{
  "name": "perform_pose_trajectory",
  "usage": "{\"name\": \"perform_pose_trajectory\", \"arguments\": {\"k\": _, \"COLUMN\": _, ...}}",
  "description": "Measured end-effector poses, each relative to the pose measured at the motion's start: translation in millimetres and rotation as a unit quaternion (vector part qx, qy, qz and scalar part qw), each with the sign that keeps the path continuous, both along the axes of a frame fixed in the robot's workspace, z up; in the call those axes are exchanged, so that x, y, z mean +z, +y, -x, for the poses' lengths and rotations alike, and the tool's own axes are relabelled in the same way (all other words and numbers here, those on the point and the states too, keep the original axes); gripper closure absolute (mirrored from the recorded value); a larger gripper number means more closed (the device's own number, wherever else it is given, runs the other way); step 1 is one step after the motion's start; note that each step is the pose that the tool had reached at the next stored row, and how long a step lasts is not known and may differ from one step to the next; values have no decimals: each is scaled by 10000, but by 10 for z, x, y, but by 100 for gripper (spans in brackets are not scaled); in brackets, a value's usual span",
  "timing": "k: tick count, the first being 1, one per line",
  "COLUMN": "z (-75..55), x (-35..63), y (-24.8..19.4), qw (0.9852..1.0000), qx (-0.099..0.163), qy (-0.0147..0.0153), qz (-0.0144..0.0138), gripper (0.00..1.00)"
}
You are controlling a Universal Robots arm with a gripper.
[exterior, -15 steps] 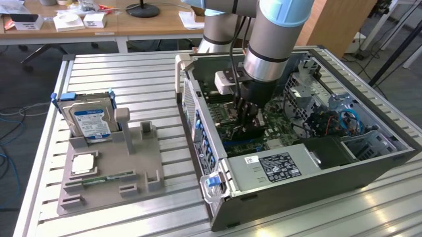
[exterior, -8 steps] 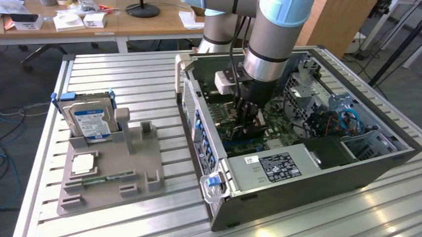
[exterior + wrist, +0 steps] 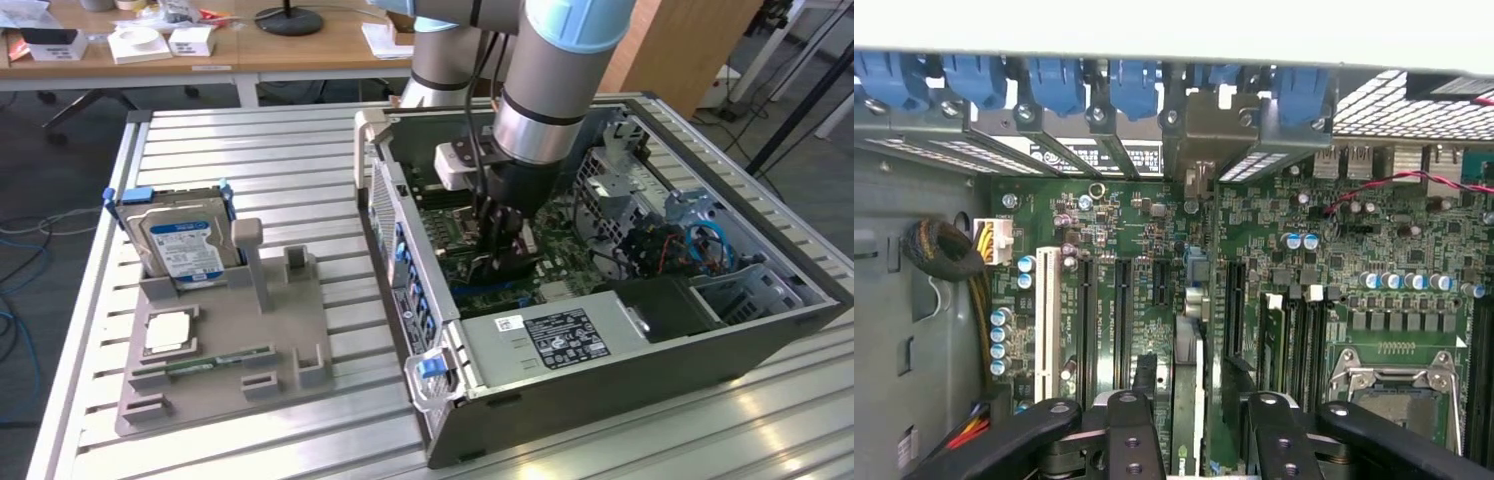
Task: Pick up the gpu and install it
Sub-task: 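Insert the gpu into the slot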
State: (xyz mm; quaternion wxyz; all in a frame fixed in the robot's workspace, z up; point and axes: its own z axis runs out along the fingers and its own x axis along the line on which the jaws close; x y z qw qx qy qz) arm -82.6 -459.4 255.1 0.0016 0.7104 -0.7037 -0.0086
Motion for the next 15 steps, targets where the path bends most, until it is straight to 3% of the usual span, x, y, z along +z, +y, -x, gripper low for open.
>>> {"name": "perform_pose_trajectory", "arguments": {"k": 5, "z": 0, "x": 127, "y": 0, "qw": 10000, "qx": 0, "qy": 0, "qz": 0, "gripper": 60}}
{"name": "perform_pose_trajectory", "arguments": {"k": 15, "z": 0, "x": 525, "y": 0, "qw": 10000, "qx": 0, "qy": 0, "qz": -1, "gripper": 60}}
